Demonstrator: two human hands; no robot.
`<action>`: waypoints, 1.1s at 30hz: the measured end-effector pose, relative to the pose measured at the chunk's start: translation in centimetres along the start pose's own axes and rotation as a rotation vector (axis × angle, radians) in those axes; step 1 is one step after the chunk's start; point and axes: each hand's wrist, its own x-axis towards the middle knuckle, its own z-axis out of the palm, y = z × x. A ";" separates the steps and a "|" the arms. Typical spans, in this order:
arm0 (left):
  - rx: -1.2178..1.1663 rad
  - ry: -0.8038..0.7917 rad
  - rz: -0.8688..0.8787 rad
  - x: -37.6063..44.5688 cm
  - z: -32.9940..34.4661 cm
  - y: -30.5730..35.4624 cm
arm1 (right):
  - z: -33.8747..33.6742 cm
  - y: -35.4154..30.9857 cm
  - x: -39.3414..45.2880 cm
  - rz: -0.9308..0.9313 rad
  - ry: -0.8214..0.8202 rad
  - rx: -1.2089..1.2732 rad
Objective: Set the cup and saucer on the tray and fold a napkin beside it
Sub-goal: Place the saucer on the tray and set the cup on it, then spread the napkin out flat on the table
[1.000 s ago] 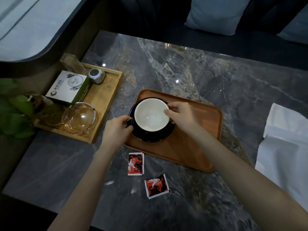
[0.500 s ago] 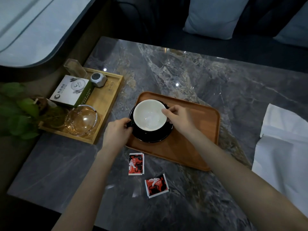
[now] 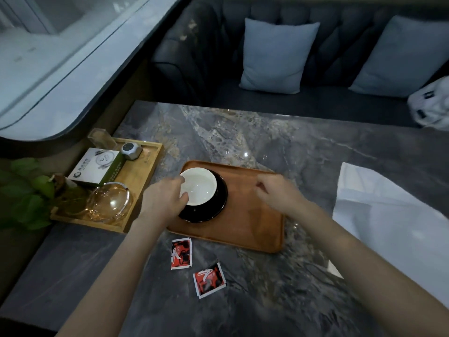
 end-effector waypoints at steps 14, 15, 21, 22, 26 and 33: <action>-0.312 -0.022 0.700 -7.5 5.6 20.5 | 0.8 12.5 -20.5 0.556 0.382 0.126; -0.328 -0.032 0.729 -7.9 6.3 21.2 | 1.2 13.1 -21.2 0.563 0.348 0.129; -0.228 -0.186 0.770 -9.6 12.0 24.5 | 2.9 14.9 -23.5 0.513 0.207 0.023; -0.211 -0.201 0.778 -9.8 12.8 25.1 | 3.4 15.3 -23.9 0.493 0.170 -0.018; -0.164 -0.253 0.778 -10.4 14.9 27.1 | 5.0 16.6 -24.4 0.366 0.128 -0.153; -0.156 -0.137 0.787 -9.9 16.0 28.8 | 5.7 18.0 -24.5 0.338 0.124 -0.116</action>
